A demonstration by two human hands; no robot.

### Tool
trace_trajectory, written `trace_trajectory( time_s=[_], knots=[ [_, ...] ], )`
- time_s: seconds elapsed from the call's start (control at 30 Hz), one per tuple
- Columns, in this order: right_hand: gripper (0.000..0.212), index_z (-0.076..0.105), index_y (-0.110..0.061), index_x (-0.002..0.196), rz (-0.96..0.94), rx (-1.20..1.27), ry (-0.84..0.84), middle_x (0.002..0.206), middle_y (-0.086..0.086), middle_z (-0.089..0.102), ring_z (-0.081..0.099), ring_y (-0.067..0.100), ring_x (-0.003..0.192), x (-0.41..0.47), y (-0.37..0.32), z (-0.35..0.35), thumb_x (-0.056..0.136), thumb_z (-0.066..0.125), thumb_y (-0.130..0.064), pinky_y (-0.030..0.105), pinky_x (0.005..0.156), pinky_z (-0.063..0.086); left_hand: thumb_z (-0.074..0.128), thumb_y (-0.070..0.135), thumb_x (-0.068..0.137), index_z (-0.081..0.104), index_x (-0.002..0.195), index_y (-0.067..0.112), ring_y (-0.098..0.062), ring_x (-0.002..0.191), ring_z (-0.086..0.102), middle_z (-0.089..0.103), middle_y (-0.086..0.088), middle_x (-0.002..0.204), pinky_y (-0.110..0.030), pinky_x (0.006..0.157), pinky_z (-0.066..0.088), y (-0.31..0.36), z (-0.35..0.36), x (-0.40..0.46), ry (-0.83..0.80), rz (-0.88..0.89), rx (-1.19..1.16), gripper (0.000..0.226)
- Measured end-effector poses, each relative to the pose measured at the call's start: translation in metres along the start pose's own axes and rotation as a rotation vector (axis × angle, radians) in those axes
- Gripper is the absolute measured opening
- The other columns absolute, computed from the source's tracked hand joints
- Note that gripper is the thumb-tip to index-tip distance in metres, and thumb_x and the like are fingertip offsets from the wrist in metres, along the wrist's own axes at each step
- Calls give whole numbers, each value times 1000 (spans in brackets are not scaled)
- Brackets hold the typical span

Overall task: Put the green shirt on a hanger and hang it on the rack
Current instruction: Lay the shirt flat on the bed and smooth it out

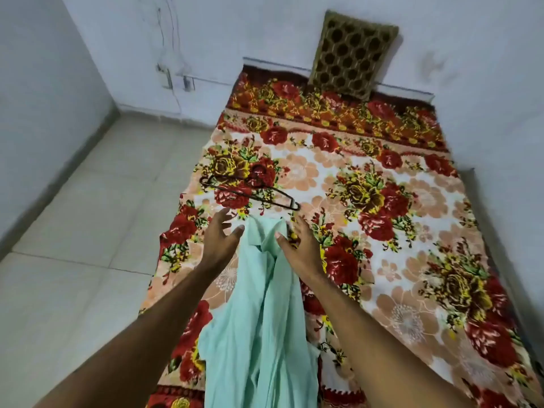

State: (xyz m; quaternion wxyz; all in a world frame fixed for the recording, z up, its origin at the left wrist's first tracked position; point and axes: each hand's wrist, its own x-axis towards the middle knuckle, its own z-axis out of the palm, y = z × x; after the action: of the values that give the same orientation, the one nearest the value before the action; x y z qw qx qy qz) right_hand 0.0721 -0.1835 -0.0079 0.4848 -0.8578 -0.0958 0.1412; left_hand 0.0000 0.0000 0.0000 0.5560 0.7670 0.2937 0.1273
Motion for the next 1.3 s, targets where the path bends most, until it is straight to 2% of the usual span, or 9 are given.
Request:
trace_trajectory(
  time_s=[0.2, 0.3, 0.43, 0.57, 0.63, 0.7, 1.13, 1.2, 1.3],
  knots=[
    [76, 38, -21, 154, 156, -168, -64, 153, 2, 48, 46, 23, 140, 75, 87, 45, 90, 74, -41, 44, 115, 42, 63, 16, 97, 57, 141, 5, -33, 123, 61, 61, -19, 139, -39, 101, 51, -84, 53, 59, -128, -214, 176, 46],
    [71, 46, -11, 148, 269, -124, -47, 137, 7, 59, 58, 26, 125, 104, 112, 59, 88, 79, -31, 31, 96, 48, 58, 11, 97, 66, 133, 7, -33, 117, 65, 66, -20, 133, -30, 91, 47, -109, 75, 89, -103, -239, 237, 37],
    [70, 55, -8, 138, 358, -129, -51, 129, 10, 65, 64, 31, 116, 125, 135, 75, 82, 83, -39, 37, 93, 53, 73, 20, 86, 62, 130, 8, -33, 106, 65, 68, -16, 120, -39, 87, 54, -129, 97, 109, -124, -302, 294, 46],
    [32, 70, -9, 114, 368, -2, -109, 109, 9, 74, 71, 27, 95, 125, 142, 73, 88, 79, -26, 35, 80, 57, 84, 25, 76, 56, 122, 8, -27, 97, 59, 60, -7, 106, -39, 81, 56, -132, 99, 113, -120, -444, 220, 57],
    [23, 72, -9, 111, 321, 63, -115, 103, 6, 75, 71, 21, 87, 119, 136, 63, 92, 74, -23, 33, 76, 57, 73, 23, 77, 63, 87, 10, -23, 78, 51, 55, -4, 81, -29, 57, 42, -125, 91, 111, -131, -377, 232, 20],
    [20, 72, -9, 111, 250, 92, -93, 99, 1, 74, 70, 13, 82, 111, 127, 49, 95, 70, -22, 28, 72, 55, 59, 19, 77, 47, 65, 12, -21, 68, 38, 42, -2, 64, -30, 52, 24, -118, 82, 108, -126, -259, 224, 18],
    [26, 67, -12, 116, -155, 109, -56, 107, 2, 73, 72, 16, 97, -8, -38, -113, 101, 62, -33, 35, 81, 60, 51, 16, 104, 73, 110, 17, -11, 93, 68, 76, 7, 103, -35, 81, 55, 78, -29, -19, -248, 256, -69, 22],
    [21, 68, -14, 99, -213, 91, -56, 92, 4, 74, 71, 13, 80, -41, -74, -139, 102, 60, -34, 33, 68, 56, 50, 14, 105, 73, 104, 19, -3, 86, 65, 75, 14, 95, -28, 76, 53, 117, -55, -55, -240, 315, -74, 24],
    [50, 53, -8, 67, -300, 52, -30, 57, 1, 48, 43, 11, 48, -93, -127, -174, 99, 61, -45, 31, 49, 30, 50, 24, 104, 73, 107, 14, -10, 90, 64, 76, -5, 103, -34, 77, 52, 168, -93, -110, -252, 407, -52, 26]
  ],
)
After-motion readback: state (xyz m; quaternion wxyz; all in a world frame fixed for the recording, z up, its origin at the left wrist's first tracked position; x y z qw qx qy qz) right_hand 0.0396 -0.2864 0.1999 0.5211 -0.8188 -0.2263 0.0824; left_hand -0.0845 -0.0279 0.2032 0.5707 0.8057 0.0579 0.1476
